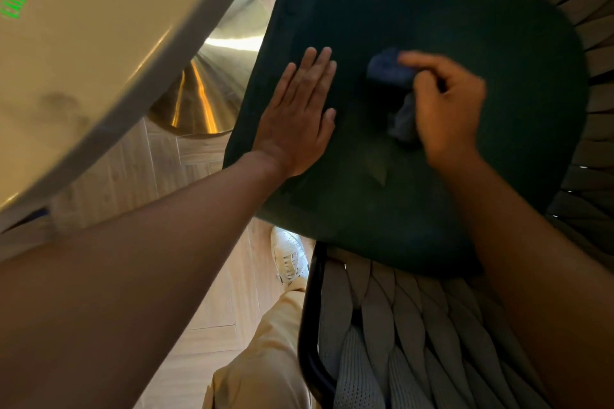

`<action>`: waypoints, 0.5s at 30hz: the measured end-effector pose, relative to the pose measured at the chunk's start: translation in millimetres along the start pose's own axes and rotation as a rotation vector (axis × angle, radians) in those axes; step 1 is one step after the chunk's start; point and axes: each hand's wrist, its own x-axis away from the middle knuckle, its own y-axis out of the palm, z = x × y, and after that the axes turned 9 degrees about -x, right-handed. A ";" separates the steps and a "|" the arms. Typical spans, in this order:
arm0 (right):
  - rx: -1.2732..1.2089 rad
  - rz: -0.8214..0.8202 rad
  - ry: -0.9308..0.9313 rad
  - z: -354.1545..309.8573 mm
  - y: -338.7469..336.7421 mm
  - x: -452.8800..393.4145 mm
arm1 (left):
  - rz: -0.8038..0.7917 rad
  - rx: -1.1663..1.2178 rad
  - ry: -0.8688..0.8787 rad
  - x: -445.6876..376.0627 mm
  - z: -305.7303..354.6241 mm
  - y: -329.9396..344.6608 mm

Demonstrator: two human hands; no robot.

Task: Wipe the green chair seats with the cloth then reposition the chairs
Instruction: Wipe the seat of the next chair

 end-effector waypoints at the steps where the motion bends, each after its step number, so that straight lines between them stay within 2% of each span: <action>1: 0.055 0.116 -0.029 5.9 -2.9 -10.3 | -0.007 0.000 0.022 -7.8 3.7 1.6; 3: 0.196 0.224 -0.069 20.1 -5.4 -26.6 | -0.035 -0.017 0.054 -18.8 9.1 6.0; 6: 0.354 0.179 -0.090 37.3 3.8 -32.5 | -0.059 -0.069 0.047 -23.4 12.6 13.3; 9: 0.364 0.190 -0.191 44.4 11.0 -29.2 | -0.050 -0.071 0.040 -23.6 12.9 15.5; 11: 0.353 0.153 -0.265 44.8 11.1 -22.3 | -0.045 -0.071 0.046 -24.5 13.9 15.7; 15: 0.340 -0.021 -0.352 44.0 6.0 1.0 | -0.058 -0.065 0.062 -28.0 16.2 14.0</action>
